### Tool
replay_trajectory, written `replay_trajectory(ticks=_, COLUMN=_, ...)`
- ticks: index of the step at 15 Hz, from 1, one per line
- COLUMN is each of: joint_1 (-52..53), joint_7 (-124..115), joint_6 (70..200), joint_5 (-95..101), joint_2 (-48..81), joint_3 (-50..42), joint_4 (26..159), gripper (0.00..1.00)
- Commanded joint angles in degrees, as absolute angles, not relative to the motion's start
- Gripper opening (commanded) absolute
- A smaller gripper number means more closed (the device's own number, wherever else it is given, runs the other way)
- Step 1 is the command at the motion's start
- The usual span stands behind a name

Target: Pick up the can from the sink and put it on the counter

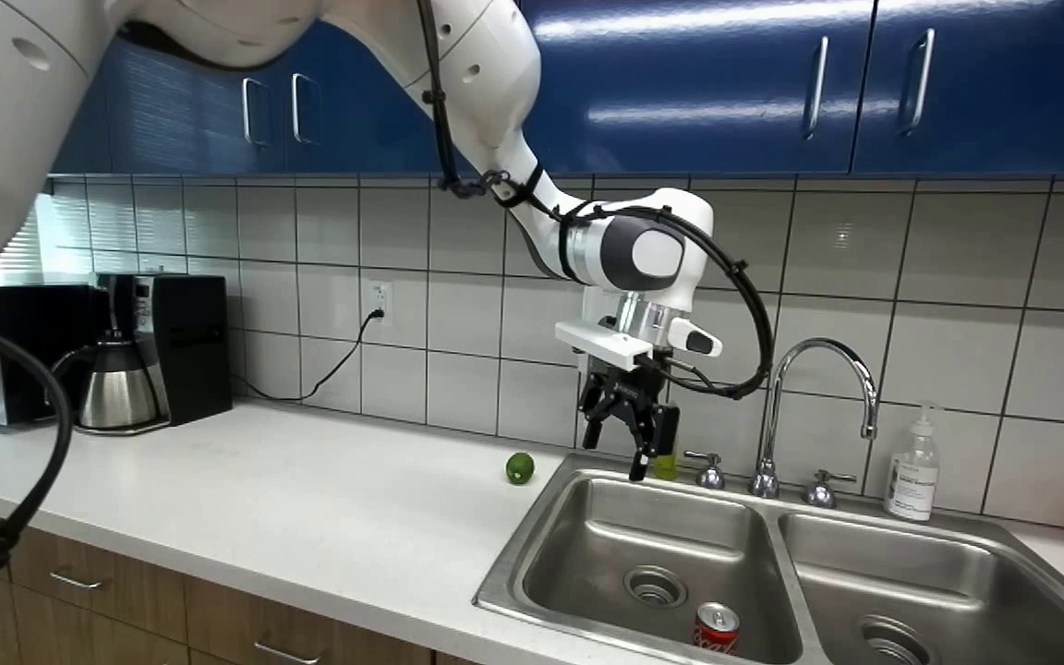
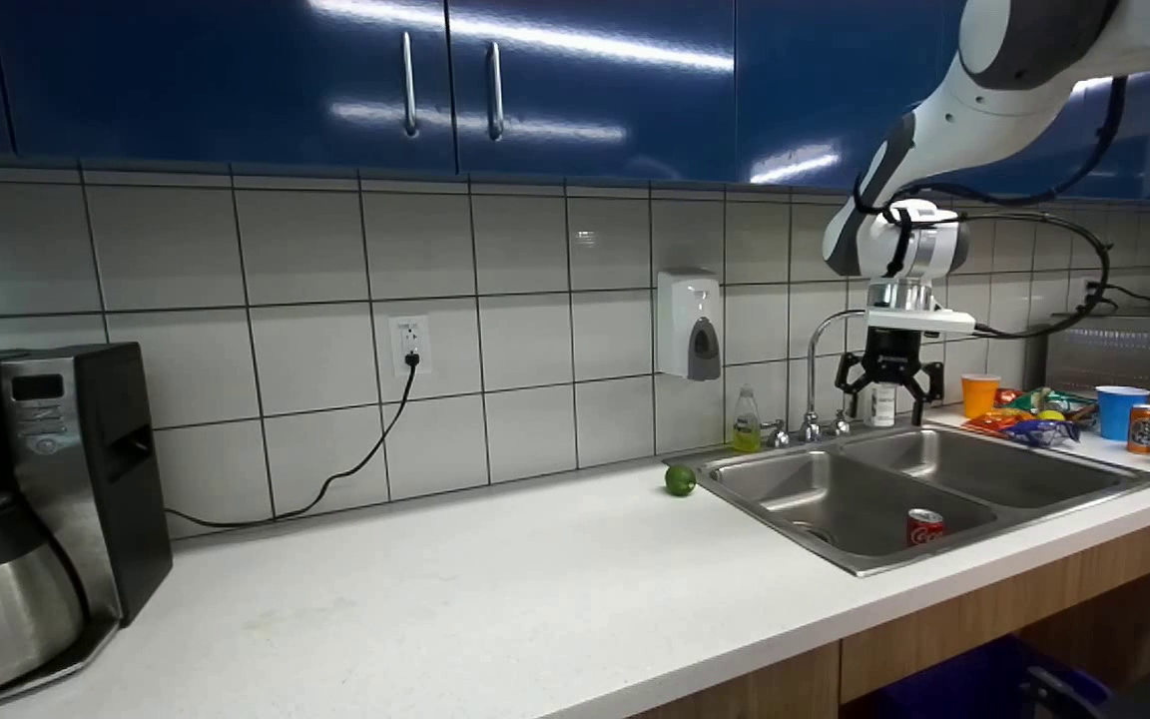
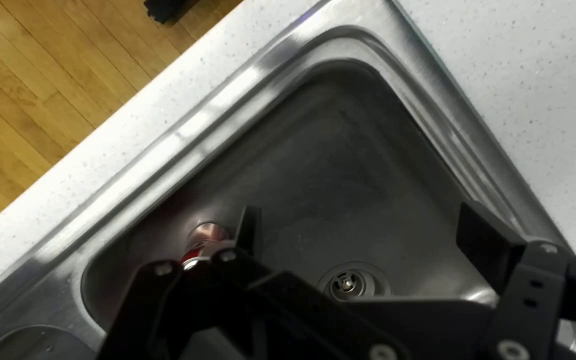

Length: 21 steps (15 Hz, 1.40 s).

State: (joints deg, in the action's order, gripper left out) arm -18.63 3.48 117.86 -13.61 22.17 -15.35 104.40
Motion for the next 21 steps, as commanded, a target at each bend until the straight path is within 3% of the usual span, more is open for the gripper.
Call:
replay_trajectory(ticks=1, joint_1=-21.62, joint_7=3.73, joint_6=117.85, joint_5=-14.38, joint_2=28.25, joint_3=-14.61, joint_4=97.40, gripper=1.00)
replay_trajectory(ticks=21, joint_1=-27.83, joint_7=3.15, joint_6=121.88, joint_5=-12.95, joint_2=47.74, joint_3=-13.44, joint_4=80.73, gripper=1.00)
